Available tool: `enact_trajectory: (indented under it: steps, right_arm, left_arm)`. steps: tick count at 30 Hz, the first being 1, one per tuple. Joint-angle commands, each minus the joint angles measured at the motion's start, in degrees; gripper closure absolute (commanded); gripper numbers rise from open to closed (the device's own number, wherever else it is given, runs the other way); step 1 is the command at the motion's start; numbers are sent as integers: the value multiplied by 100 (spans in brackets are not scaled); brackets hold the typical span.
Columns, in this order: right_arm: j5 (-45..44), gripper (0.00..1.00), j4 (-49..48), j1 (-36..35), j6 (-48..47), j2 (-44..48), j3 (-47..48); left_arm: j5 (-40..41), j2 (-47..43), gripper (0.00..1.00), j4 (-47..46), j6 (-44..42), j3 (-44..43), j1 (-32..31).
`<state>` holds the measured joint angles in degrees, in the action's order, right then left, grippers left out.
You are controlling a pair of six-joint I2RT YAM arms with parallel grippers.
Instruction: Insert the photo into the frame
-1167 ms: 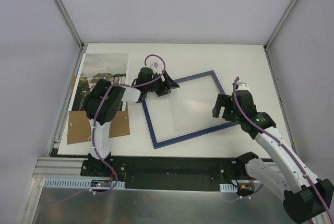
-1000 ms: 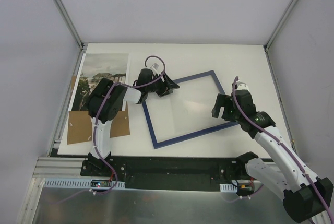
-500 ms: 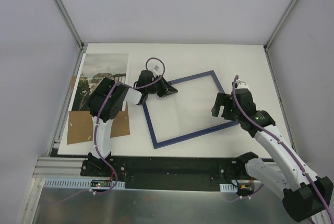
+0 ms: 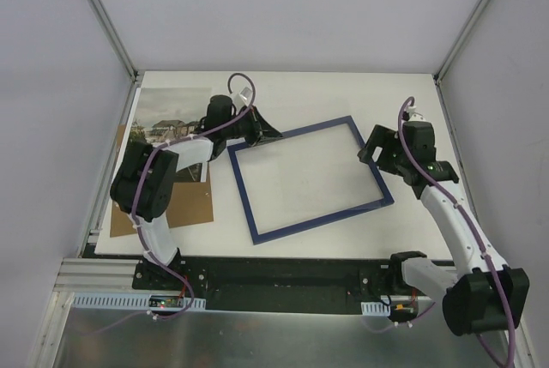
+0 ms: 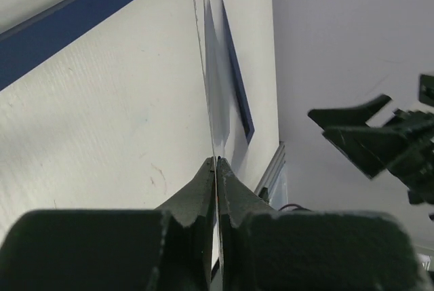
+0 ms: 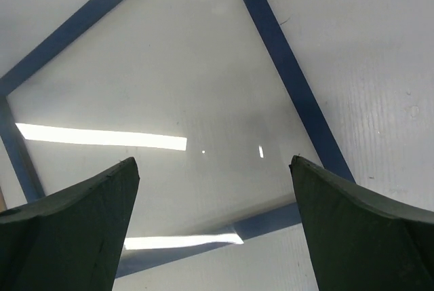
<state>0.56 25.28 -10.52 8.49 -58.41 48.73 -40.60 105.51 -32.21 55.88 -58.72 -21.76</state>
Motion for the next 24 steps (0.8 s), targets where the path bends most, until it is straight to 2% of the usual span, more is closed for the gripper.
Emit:
enact_trajectory:
  steps: [1,5,10,20,24]
  right_arm:
    - [1304,4,-1014,498,65,-442,198]
    - [1850,4,-1542,639,74,-767,216]
    - [2553,4,-1982,648,74,-1084,242]
    - [3617,4,-3046,631,188,-1444,-136]
    - [3653,4,-3318,648,276,-1559,-223]
  left_arm:
    - [-642,-733,100,1092,-612,-350,259]
    - [-870,-1164,100,1945,-1052,-614,418]
    - [-1160,-1630,100,2411,-1272,-764,594]
    - [-1696,-2122,100,2579,-1299,-948,691]
    - [-1767,-2394,100,2605,-1307,-940,717]
